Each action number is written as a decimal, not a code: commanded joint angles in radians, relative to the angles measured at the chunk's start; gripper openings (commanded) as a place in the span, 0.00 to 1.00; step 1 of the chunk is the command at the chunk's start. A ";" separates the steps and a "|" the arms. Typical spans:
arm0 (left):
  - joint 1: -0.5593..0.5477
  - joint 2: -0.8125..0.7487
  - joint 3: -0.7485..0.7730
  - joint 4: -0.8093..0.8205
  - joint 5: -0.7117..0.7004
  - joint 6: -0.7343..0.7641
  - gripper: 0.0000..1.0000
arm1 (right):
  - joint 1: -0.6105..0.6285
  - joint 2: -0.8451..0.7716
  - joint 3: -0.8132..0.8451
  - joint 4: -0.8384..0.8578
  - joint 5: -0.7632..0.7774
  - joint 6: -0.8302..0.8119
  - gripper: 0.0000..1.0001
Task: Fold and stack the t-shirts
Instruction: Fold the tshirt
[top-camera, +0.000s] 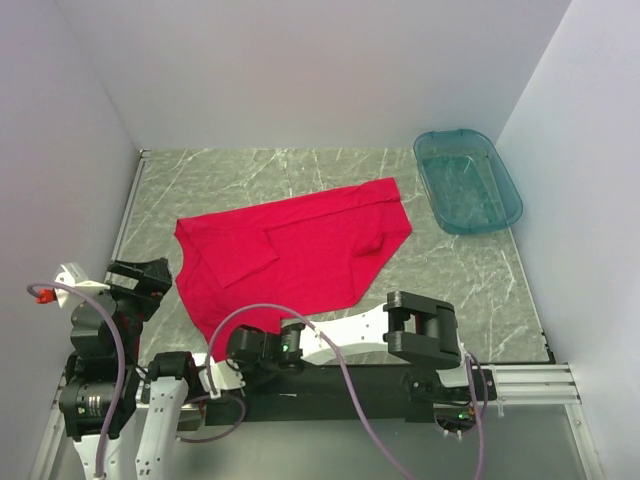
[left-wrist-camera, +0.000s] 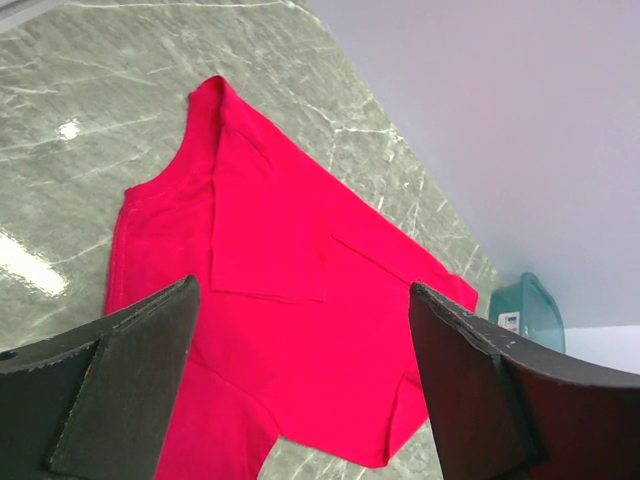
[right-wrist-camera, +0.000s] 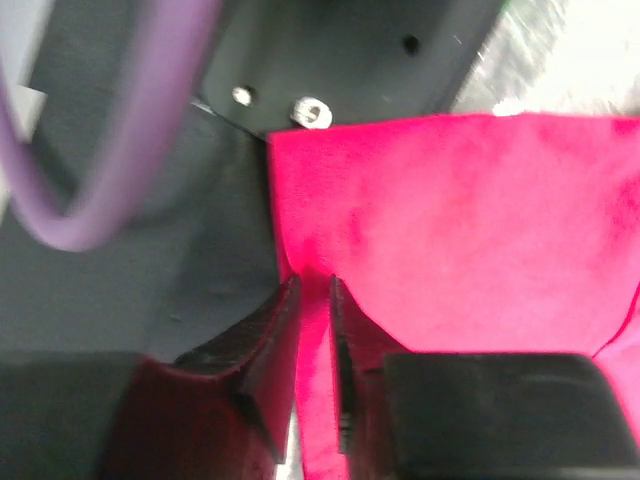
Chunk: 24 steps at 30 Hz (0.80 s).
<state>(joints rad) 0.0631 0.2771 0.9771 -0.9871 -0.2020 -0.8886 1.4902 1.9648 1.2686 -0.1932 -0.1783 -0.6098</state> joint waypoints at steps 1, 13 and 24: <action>0.003 -0.021 0.000 0.025 0.042 -0.015 0.91 | -0.044 0.006 0.020 0.029 0.013 0.047 0.21; 0.003 -0.026 -0.090 0.041 0.180 -0.023 0.90 | -0.168 -0.078 0.000 0.032 -0.113 0.111 0.00; 0.003 -0.027 -0.132 0.051 0.230 -0.004 0.91 | -0.151 -0.092 -0.014 -0.074 -0.199 -0.010 0.35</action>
<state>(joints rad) 0.0631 0.2584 0.8349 -0.9695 0.0067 -0.9035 1.3163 1.9282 1.2671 -0.2333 -0.3347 -0.5671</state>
